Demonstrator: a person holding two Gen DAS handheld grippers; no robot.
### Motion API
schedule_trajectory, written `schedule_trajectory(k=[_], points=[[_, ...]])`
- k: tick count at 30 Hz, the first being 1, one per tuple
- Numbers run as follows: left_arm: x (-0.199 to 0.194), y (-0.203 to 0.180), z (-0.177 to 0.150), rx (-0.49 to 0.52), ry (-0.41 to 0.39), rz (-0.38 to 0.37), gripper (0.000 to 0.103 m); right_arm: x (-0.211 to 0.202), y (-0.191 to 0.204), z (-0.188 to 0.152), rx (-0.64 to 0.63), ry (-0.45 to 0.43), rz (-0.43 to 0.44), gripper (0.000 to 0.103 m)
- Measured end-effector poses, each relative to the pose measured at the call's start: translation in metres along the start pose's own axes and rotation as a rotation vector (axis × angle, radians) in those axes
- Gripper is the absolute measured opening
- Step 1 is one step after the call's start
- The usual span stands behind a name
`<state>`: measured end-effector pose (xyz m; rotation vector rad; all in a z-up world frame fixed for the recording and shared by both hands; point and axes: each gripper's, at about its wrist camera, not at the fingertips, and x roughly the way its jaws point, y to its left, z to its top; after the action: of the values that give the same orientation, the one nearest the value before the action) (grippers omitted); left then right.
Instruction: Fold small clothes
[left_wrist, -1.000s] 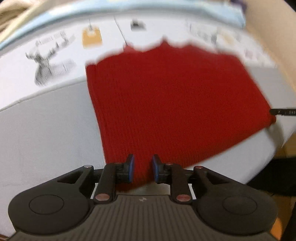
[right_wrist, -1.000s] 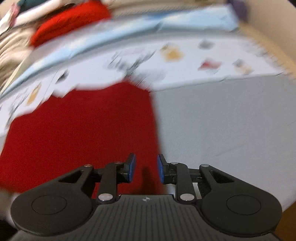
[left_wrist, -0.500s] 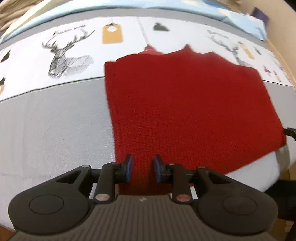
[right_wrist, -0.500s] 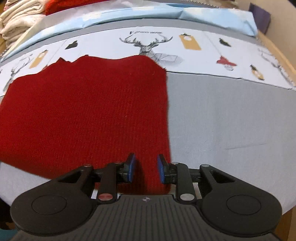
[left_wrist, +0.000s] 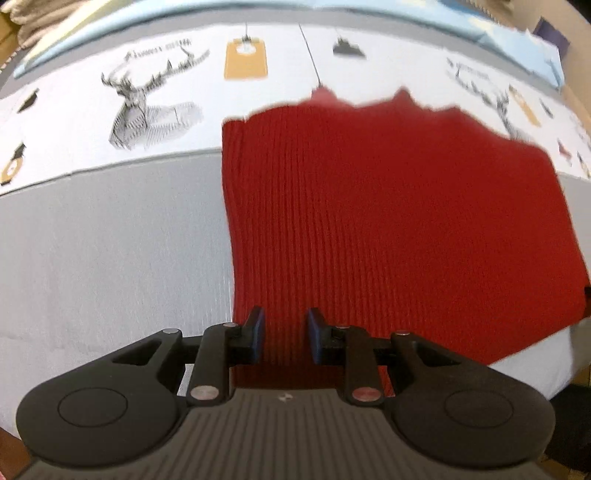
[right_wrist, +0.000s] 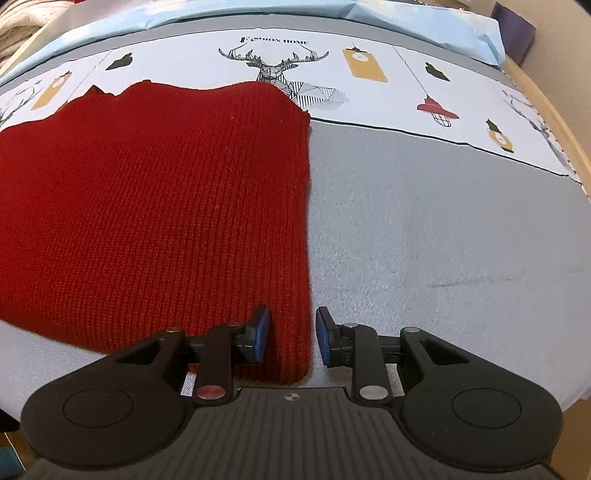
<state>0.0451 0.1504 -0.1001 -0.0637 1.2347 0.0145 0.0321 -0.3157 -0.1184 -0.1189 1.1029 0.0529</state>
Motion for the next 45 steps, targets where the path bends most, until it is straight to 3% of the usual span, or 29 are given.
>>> schedule_trajectory(k=[8,16,18,19,21,25,29,32,34,37,38,40,42,45], points=[[-0.057,0.021,0.005,-0.088,-0.181,-0.029,0.028,-0.019,0.018,0.01,0.005,-0.066,-0.025,0.029],[-0.104,0.083,-0.009,-0.205,-0.301,-0.031,0.029,-0.056,0.085,0.006,-0.011,-0.236,0.023,0.029],[-0.111,0.098,-0.015,-0.227,-0.32,-0.024,0.029,-0.062,0.111,-0.002,-0.019,-0.267,0.063,0.026],[-0.114,0.105,-0.019,-0.236,-0.326,-0.023,0.029,-0.064,0.126,-0.006,-0.017,-0.279,0.091,0.018],[-0.123,0.119,-0.027,-0.246,-0.338,-0.016,0.029,-0.067,0.159,-0.012,-0.019,-0.297,0.136,0.013],[-0.131,0.147,-0.04,-0.28,-0.357,-0.013,0.029,-0.071,0.239,-0.021,-0.075,-0.327,0.251,0.014],[-0.136,0.178,-0.05,-0.348,-0.37,-0.017,0.029,-0.073,0.325,-0.03,-0.231,-0.35,0.366,0.014],[-0.138,0.196,-0.056,-0.396,-0.371,-0.02,0.029,-0.069,0.381,-0.039,-0.366,-0.346,0.427,0.027],[-0.139,0.203,-0.057,-0.409,-0.37,-0.017,0.029,-0.062,0.415,-0.048,-0.469,-0.332,0.403,0.05],[-0.138,0.207,-0.057,-0.412,-0.367,-0.014,0.029,-0.042,0.445,-0.059,-0.588,-0.313,0.283,0.05],[-0.138,0.208,-0.057,-0.41,-0.367,-0.015,0.029,-0.035,0.45,-0.059,-0.608,-0.304,0.235,0.049],[-0.136,0.206,-0.055,-0.404,-0.367,-0.012,0.029,-0.022,0.447,-0.056,-0.601,-0.297,0.189,0.037],[-0.136,0.205,-0.054,-0.402,-0.366,-0.008,0.029,-0.017,0.443,-0.051,-0.587,-0.299,0.202,0.034],[-0.134,0.201,-0.051,-0.411,-0.361,-0.004,0.029,-0.017,0.444,-0.05,-0.631,-0.301,0.212,0.023]])
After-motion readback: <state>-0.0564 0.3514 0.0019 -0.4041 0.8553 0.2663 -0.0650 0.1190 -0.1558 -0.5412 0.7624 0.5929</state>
